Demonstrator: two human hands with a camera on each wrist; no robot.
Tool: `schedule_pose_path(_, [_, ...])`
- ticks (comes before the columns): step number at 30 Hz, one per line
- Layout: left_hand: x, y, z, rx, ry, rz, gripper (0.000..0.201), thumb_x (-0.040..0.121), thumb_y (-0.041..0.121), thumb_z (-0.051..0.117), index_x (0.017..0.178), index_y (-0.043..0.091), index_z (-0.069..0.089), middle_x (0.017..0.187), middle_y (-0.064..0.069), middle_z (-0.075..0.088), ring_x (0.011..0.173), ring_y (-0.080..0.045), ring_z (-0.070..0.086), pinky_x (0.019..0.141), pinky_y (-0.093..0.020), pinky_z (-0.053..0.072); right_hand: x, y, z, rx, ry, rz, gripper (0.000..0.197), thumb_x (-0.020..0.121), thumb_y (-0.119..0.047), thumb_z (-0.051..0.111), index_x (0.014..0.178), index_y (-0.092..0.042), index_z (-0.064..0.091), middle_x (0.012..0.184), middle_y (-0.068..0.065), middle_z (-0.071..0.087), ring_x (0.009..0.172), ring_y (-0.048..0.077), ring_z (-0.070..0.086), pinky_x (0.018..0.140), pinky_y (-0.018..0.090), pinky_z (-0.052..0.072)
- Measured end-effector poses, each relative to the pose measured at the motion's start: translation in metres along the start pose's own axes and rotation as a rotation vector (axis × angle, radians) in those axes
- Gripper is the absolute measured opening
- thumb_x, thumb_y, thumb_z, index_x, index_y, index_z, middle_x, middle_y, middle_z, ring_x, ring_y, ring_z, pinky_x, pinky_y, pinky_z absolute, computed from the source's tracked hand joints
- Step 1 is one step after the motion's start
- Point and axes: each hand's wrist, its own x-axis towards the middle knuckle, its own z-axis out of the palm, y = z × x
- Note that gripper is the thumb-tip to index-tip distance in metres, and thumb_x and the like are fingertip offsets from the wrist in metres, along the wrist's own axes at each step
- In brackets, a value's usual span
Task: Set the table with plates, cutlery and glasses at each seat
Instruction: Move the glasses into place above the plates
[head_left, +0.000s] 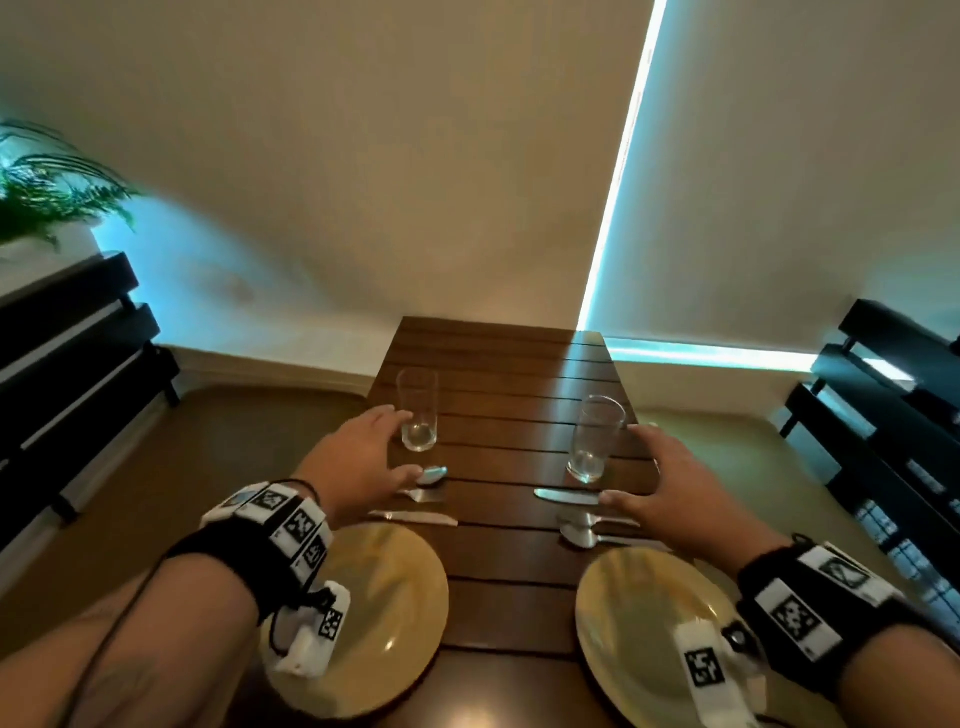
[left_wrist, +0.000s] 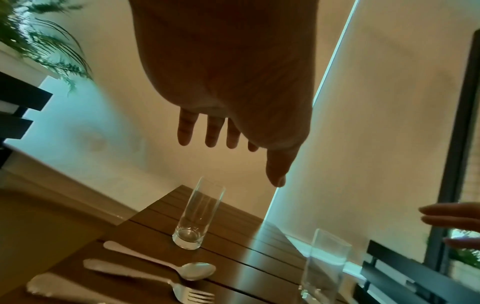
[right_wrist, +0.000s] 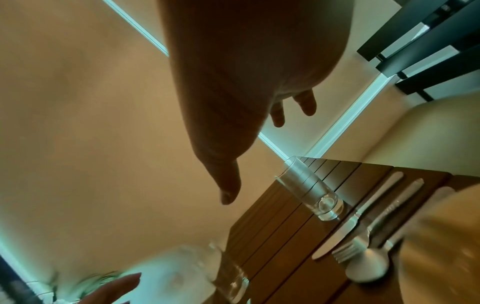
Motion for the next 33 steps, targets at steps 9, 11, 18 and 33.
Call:
schedule_pose_path(9, [0.182, -0.042, 0.047, -0.388, 0.012, -0.203, 0.132, 0.063, 0.061, 0.087, 0.161, 0.032, 0.004, 0.169, -0.007, 0.017, 0.151, -0.028, 0.029, 0.12, -0.049, 0.031, 0.169, 0.028, 0.056, 0.027, 0.055, 0.143, 0.131, 0.052, -0.074, 0.074, 0.156, -0.026, 0.011, 0.164, 0.004, 0.019, 0.149, 0.024, 0.024, 0.119, 0.043, 0.027])
schedule_pose_path(11, [0.205, -0.047, 0.054, -0.443, 0.05, -0.217, 0.135, 0.057, 0.061, 0.089, 0.16, 0.032, 0.007, 0.166, -0.008, 0.025, 0.147, -0.031, 0.036, 0.117, -0.052, 0.036, 0.19, 0.037, 0.068, 0.056, 0.068, 0.165, 0.13, 0.054, -0.069, 0.078, 0.156, -0.029, 0.007, 0.164, 0.003, 0.019, 0.148, 0.025, 0.027, 0.118, 0.044, 0.029])
schedule_pose_path(18, [0.228, -0.05, 0.078, -0.31, 0.027, -0.206, 0.103, 0.077, 0.05, 0.082, 0.158, 0.02, 0.027, 0.157, -0.013, 0.041, 0.137, -0.03, 0.048, 0.112, -0.043, 0.042, 0.214, 0.056, 0.082, -0.132, 0.001, 0.127, 0.073, 0.077, -0.028, 0.072, 0.144, -0.029, 0.041, 0.148, 0.005, 0.046, 0.129, 0.022, 0.049, 0.106, 0.031, 0.038])
schedule_pose_path(33, [0.096, 0.006, 0.047, -0.38, 0.226, -0.002, 0.09, 0.074, 0.041, 0.087, 0.148, 0.021, 0.041, 0.142, -0.003, 0.052, 0.127, -0.022, 0.053, 0.107, -0.04, 0.047, 0.111, 0.01, 0.042, 0.081, 0.127, 0.031, 0.086, 0.065, -0.034, 0.085, 0.14, -0.021, 0.046, 0.133, 0.002, 0.058, 0.116, 0.019, 0.057, 0.096, 0.027, 0.043])
